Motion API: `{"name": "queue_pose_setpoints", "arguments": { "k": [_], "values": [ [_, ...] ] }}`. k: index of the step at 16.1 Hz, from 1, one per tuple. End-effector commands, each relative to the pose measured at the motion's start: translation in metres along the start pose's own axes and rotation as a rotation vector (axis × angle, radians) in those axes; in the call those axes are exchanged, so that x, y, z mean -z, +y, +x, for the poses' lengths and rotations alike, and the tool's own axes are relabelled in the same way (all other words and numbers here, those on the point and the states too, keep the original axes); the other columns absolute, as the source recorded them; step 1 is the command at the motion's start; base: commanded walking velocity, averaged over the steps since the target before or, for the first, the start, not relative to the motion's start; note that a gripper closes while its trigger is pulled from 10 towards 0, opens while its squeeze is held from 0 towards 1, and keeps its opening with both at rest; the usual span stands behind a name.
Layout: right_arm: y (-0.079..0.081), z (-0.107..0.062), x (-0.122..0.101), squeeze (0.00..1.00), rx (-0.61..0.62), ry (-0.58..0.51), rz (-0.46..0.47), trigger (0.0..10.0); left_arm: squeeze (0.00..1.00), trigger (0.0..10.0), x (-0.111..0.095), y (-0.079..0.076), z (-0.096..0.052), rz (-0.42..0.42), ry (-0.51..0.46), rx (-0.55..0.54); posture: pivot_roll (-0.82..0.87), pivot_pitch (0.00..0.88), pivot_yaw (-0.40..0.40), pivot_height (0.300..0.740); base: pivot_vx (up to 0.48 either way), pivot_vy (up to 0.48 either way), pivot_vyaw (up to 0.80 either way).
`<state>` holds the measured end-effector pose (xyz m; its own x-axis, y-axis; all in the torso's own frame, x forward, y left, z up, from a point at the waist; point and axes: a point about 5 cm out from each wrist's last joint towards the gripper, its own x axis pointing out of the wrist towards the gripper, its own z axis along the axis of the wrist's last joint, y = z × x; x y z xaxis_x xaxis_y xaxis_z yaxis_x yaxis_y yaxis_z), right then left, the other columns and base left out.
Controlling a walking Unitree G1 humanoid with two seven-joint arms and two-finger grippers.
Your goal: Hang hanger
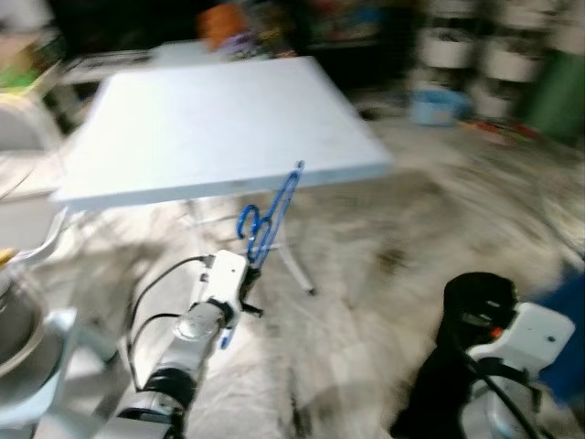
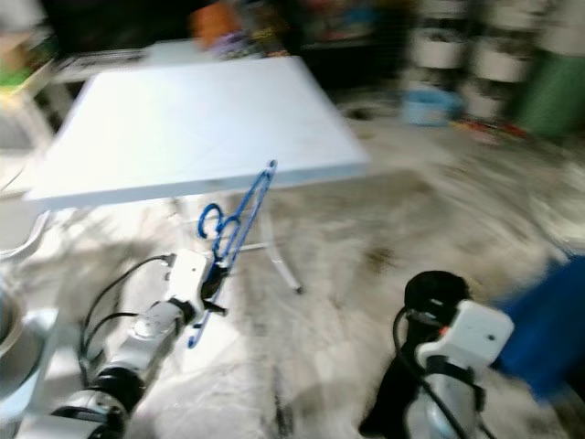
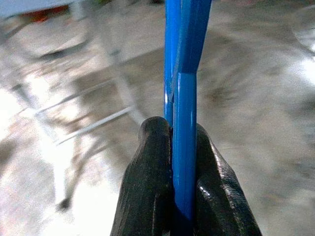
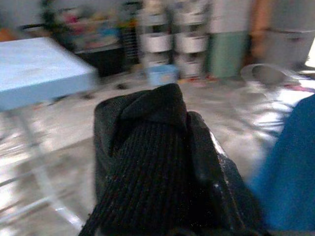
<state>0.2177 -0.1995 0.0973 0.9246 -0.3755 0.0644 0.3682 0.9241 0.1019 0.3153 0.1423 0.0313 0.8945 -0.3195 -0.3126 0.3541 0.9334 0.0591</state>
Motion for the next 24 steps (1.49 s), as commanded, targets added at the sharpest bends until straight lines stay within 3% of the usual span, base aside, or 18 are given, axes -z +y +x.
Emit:
{"name": "queue_pose_setpoints", "arguments": {
  "k": [1,4,6,8,11,13,16,20,24],
  "values": [
    [-0.005,-0.001,-0.006,0.0,0.004,-0.027,-0.014,0.0,0.0,10.0,-0.008,-0.003,0.003,0.005,-0.025,0.007,0.04,0.0,-0.014,0.74,0.375,0.3,0.76],
    [-0.005,-0.001,-0.006,0.0,-0.003,-0.027,-0.019,0.0,0.0,10.0,-0.01,-0.003,0.003,0.012,-0.046,0.005,0.05,0.0,-0.02,0.74,0.349,0.33,0.76],
    [-0.005,0.0,-0.006,0.0,-0.006,-0.024,-0.021,0.0,0.0,10.0,-0.023,-0.007,0.003,0.065,-0.132,0.021,0.05,0.0,-0.026,0.74,0.362,0.313,0.67],
    [-0.005,0.0,-0.005,0.0,-0.008,-0.022,-0.021,0.0,0.0,10.0,-0.029,-0.006,0.004,0.068,-0.154,0.012,0.05,0.0,-0.028,0.74,0.375,0.296,0.53],
    [-0.005,-0.001,-0.005,0.0,-0.017,-0.016,-0.029,0.0,0.0,10.0,-0.062,0.003,0.004,0.106,-0.29,-0.049,0.05,0.0,-0.035,0.74,0.368,0.308,0.47],
    [-0.005,0.0,-0.004,0.0,-0.019,-0.013,-0.032,0.0,0.0,10.0,-0.08,-0.001,0.005,0.105,-0.353,-0.016,0.06,0.0,-0.041,0.74,0.368,0.296,0.46],
    [-0.003,0.004,-0.005,0.0,-0.021,-0.015,-0.019,0.0,0.0,10.0,-0.074,-0.006,0.006,0.089,-0.319,0.003,0.07,0.0,-0.04,0.74,0.208,0.097,0.15],
    [-0.003,0.004,-0.003,0.0,-0.022,-0.005,-0.007,0.0,0.0,10.0,-0.058,-0.008,0.002,0.059,-0.263,0.033,0.07,0.0,-0.042,0.74,0.0,0.0,-0.79],
    [-0.001,0.005,-0.003,0.0,-0.032,-0.008,-0.017,0.0,0.0,10.0,-0.058,-0.008,0.002,0.056,-0.26,0.033,0.07,0.0,-0.044,0.74,0.261,0.0,-0.8]
  ]
}}
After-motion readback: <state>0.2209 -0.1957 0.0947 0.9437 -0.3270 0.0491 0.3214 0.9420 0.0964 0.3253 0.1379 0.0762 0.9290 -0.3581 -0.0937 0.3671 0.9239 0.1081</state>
